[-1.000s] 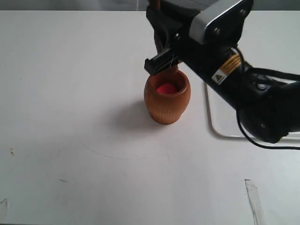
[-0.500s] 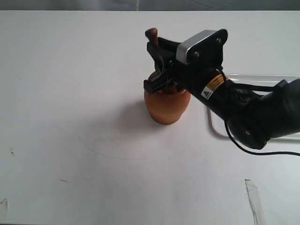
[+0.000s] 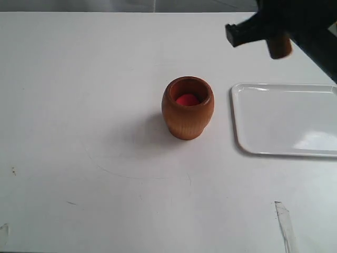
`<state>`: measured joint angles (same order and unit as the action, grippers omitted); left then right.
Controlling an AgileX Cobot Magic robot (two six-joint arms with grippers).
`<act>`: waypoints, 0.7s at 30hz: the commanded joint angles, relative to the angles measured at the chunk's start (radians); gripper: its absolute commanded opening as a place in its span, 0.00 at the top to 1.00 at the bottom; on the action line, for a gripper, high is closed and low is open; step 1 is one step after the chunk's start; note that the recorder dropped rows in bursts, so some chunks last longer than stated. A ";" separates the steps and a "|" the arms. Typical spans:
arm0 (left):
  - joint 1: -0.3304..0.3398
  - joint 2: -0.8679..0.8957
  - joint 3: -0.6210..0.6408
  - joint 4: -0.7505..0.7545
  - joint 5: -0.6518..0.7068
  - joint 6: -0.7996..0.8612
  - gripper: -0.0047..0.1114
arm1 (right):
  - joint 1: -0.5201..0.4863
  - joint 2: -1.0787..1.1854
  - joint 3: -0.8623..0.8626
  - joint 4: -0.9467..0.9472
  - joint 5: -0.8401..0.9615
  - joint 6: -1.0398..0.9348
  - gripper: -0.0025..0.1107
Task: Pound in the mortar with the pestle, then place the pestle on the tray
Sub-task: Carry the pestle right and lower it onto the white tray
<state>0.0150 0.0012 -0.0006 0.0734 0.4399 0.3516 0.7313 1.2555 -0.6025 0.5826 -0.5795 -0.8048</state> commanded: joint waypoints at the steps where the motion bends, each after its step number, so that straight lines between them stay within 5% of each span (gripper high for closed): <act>1: -0.008 -0.001 0.001 -0.007 -0.003 -0.008 0.96 | -0.096 0.006 0.000 0.393 0.188 -0.319 0.98; 9: -0.008 -0.001 0.001 -0.007 -0.003 -0.008 0.96 | -0.235 0.198 0.000 0.411 0.398 -0.324 0.98; 21: -0.008 -0.001 0.001 -0.007 -0.003 -0.008 0.96 | -0.242 0.545 -0.005 0.411 0.293 -0.322 0.98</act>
<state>0.0150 0.0012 -0.0006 0.0734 0.4399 0.3516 0.4948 1.7556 -0.6006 0.9906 -0.2590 -1.1224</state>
